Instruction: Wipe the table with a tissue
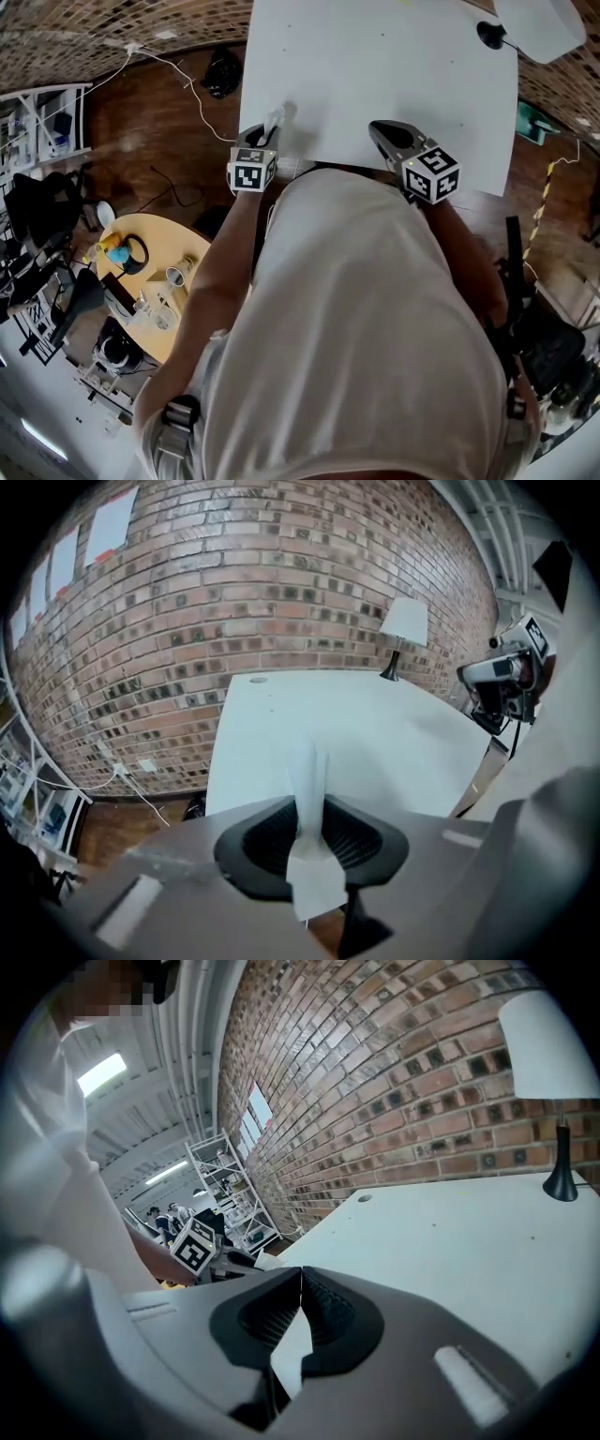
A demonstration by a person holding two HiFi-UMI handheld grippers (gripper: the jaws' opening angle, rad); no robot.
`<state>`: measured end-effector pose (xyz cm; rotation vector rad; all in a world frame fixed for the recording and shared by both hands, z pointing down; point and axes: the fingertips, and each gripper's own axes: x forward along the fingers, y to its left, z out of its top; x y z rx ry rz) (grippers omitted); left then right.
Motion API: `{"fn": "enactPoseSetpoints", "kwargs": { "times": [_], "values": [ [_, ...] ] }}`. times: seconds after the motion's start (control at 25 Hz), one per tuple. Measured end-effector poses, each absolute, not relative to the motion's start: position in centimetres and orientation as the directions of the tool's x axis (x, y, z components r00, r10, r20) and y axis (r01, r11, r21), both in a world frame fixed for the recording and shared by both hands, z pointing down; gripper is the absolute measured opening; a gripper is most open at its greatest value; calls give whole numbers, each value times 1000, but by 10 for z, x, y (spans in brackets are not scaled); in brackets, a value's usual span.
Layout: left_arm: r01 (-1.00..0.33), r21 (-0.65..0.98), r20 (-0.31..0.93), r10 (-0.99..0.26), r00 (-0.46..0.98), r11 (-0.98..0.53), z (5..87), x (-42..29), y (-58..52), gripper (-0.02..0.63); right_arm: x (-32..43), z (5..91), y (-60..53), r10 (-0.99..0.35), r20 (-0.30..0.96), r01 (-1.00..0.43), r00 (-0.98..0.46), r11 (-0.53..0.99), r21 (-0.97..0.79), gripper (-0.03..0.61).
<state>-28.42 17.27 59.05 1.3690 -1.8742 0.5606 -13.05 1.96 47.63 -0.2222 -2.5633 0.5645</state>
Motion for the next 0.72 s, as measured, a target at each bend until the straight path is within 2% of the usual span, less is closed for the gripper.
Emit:
{"fn": "enactPoseSetpoints", "kwargs": {
  "times": [0.28,0.52,0.72],
  "values": [
    [-955,-35,840,-508,-188,296,624,-311,176,97,-121,478,14,155,456,-61,-877,904,-423,9],
    [-984,-124,871,-462,-168,124,634,-304,164,81,-120,477,4,74,463,-142,-883,898,-416,8],
    [-996,-91,893,-443,-75,-15,636,-297,155,74,-130,479,4,59,467,-160,-882,896,-415,8]
  ]
}}
